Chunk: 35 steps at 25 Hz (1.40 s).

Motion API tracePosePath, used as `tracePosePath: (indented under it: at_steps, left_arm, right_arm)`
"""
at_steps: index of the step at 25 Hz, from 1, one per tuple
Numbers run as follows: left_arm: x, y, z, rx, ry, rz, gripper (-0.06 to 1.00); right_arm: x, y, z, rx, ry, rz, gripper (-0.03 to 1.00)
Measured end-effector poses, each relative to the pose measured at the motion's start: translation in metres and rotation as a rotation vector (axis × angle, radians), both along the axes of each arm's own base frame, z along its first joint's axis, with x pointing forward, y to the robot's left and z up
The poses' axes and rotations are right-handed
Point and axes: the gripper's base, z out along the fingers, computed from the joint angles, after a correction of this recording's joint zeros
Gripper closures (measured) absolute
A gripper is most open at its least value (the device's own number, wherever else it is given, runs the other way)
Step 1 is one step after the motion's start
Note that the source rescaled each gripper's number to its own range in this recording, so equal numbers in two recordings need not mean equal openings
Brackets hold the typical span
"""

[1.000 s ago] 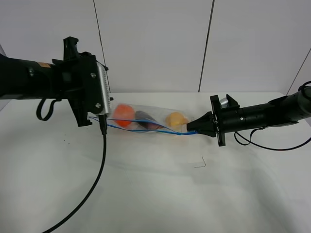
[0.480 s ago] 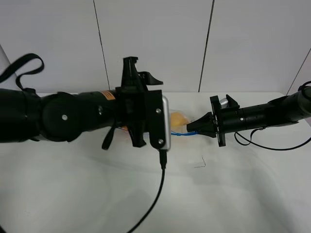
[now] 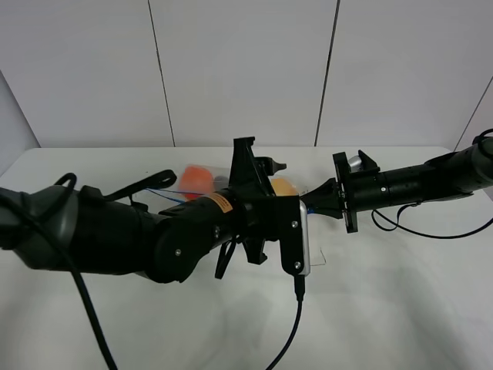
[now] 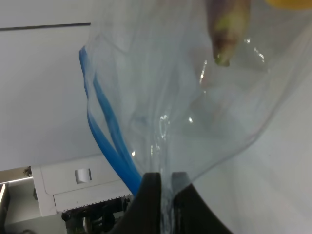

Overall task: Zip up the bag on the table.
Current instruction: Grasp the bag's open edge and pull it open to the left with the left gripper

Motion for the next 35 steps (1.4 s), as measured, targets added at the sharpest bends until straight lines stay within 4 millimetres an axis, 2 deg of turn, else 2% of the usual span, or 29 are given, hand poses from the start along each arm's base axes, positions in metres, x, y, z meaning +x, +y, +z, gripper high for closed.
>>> tracePosePath:
  at_steps: [13, 20, 27, 35]
  left_arm:
    - [0.008, -0.01, -0.055, 0.03, -0.03, 0.03, 0.13]
    - [0.011, -0.012, -0.07, 0.05, -0.085, -0.007, 0.13]
    - [0.02, -0.006, -0.073, 0.061, -0.111, -0.011, 0.33]
    - [0.019, -0.007, -0.073, 0.065, -0.121, -0.029, 0.52]
  right_arm:
    - [0.0, 0.0, 0.0, 0.0, 0.0, 0.0, 0.97]
    - [0.0, 0.0, 0.0, 0.0, -0.003, 0.001, 0.97]
    - [0.0, 0.0, 0.0, -0.004, -0.002, 0.005, 0.97]
    - [-0.001, 0.0, 0.0, -0.006, -0.003, 0.009, 0.97]
